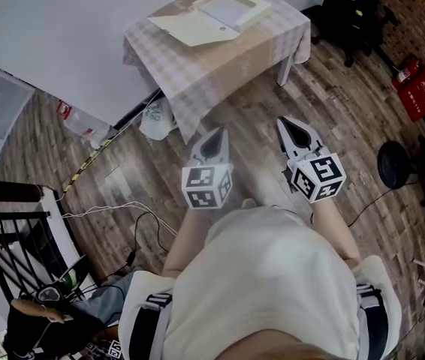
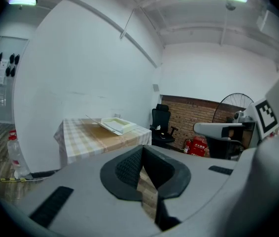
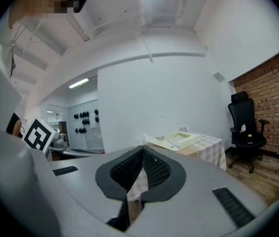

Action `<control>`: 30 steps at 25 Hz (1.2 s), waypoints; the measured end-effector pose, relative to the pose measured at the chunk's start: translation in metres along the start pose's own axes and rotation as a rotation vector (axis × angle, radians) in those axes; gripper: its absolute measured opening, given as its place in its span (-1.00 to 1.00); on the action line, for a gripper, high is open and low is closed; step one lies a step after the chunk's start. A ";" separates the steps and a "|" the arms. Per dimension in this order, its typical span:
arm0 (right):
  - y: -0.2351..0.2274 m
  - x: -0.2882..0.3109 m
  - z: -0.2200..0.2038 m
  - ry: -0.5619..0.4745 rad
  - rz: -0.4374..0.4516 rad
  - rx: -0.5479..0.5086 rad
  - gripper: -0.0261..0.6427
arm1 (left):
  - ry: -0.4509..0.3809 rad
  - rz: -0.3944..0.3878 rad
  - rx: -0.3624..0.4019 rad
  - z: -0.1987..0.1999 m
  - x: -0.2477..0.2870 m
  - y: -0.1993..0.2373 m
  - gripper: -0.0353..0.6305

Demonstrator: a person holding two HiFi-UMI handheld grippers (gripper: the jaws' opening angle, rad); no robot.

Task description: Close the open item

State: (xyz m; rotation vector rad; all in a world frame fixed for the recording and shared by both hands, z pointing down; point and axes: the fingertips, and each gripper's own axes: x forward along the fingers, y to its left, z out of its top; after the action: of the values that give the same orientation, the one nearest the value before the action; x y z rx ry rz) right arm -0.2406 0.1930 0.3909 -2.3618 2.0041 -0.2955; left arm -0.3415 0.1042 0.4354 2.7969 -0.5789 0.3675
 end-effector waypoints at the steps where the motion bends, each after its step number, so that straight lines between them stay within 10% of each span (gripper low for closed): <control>1: 0.001 0.003 0.000 0.000 0.001 0.001 -0.92 | 0.003 -0.003 -0.003 -0.001 0.002 0.003 -0.89; 30: -0.120 0.105 0.037 0.016 0.198 -0.036 -0.92 | -0.021 0.112 -0.092 0.049 0.155 0.008 -0.88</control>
State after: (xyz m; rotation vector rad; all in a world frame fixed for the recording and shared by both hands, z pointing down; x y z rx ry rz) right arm -0.1014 0.1066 0.3853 -2.1632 2.2467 -0.2743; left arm -0.1978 0.0284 0.4369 2.6902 -0.7395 0.3256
